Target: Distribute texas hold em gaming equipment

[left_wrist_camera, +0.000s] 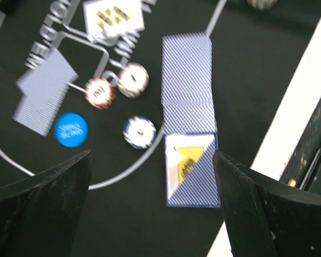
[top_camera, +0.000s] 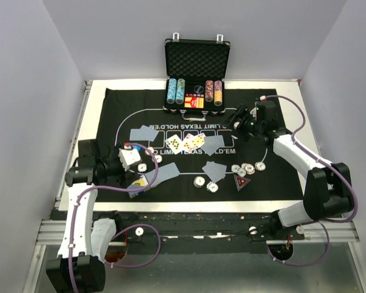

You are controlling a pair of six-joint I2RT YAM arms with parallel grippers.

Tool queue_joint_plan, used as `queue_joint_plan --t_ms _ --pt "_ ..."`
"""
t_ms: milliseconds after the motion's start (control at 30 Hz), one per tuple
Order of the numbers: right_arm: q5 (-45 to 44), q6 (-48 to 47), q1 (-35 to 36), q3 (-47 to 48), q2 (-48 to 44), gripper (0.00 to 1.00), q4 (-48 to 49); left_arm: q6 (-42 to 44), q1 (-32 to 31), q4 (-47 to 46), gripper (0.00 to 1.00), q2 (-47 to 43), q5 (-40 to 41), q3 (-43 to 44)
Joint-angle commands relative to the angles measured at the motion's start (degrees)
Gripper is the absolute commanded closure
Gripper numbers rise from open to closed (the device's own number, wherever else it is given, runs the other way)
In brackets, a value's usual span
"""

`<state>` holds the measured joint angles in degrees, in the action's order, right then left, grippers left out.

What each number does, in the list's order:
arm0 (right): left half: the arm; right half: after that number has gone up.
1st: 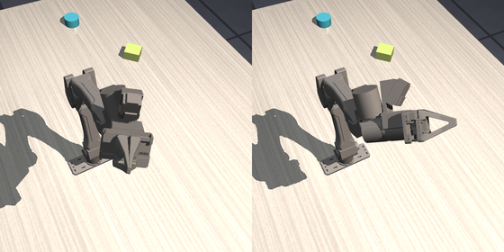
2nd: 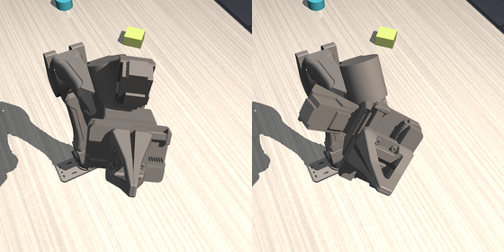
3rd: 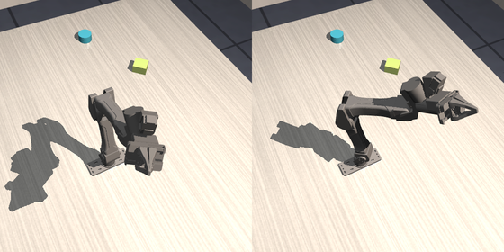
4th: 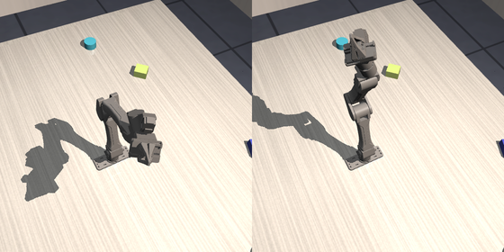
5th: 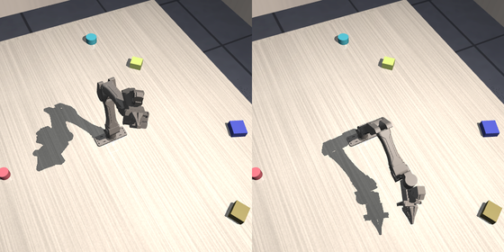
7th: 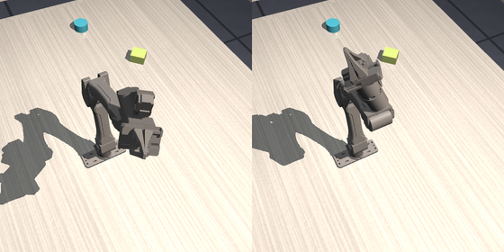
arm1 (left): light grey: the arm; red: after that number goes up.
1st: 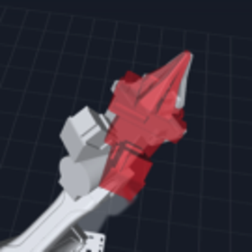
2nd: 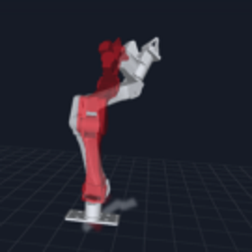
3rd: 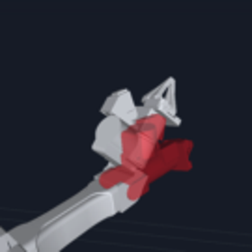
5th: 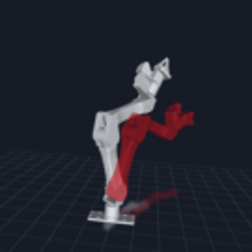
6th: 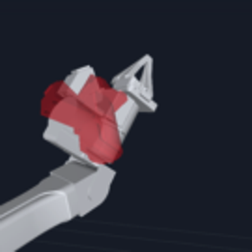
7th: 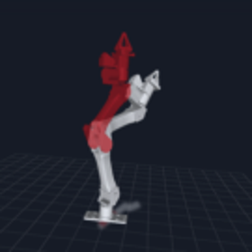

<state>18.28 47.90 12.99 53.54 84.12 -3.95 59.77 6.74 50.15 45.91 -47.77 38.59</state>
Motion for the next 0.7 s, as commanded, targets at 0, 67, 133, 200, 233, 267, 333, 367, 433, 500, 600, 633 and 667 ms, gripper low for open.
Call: queue_joint_plan --t_ms 0,67,133,200,233,267,333,367,433,500,600,633,667 --pt "-0.7 -3.2 -0.3 3.1 -2.9 0.11 -4.3 -16.0 0.8 -0.7 0.01 1.4 -8.7 11.0" --pt "-2.2 -4.7 -0.3 3.9 -3.9 0.07 -6.3 -20.9 0.8 0.4 0.01 4.0 -7.9 15.8" --pt "-3.7 -6.2 -0.3 4.5 -5.4 0.03 -7.9 -21.8 0.9 4.1 0.01 7.2 -6.6 20.7" --pt "-5.3 -7.4 -0.3 5.0 -6.8 0.0 -9.6 -25.6 0.9 3.6 0.01 9.9 -4.4 23.4" --pt "-6.0 -8.1 -0.3 5.3 -7.5 0.0 -10.7 -30.1 0.9 2.3 0.01 10.7 -2.4 24.1" --pt "-6.9 -8.7 -0.3 5.4 -8.1 0.0 -11.6 -33.7 0.8 0.8 0.01 11.1 -0.7 24.6" --pt "-8.1 -10.1 -0.3 5.2 -9.3 0.0 -12.6 -34.7 1.1 -0.6 0.01 10.7 0.0 24.4" --pt "-8.8 -10.9 -0.3 4.9 -10.0 0.0 -13.0 -34.7 1.1 -2.5 0.01 9.5 0.1 22.9" --pt "-10.8 -11.9 -0.3 4.1 -11.2 0.0 -13.8 -36.7 1.1 -7.6 0.01 7.1 1.3 20.0" --pt "-12.6 -12.4 -0.4 2.9 -12.7 0.0 -14.0 -39.4 1.0 -11.3 0.01 5.7 4.9 18.2" --pt "-15.0 -12.6 -0.3 1.5 -14.3 0.0 -14.2 -40.3 1.1 -11.2 0.01 7.6 8.8 19.1" --pt "-15.5 -12.8 -0.3 1.4 -14.6 0.0 -14.2 -41.0 1.1 -11.3 0.01 8.3 10.1 19.5" --pt "-15.8 -13.0 -0.3 1.5 -14.9 0.0 -14.5 -42.1 1.2 -12.4 0.01 9.0 11.5 19.6"
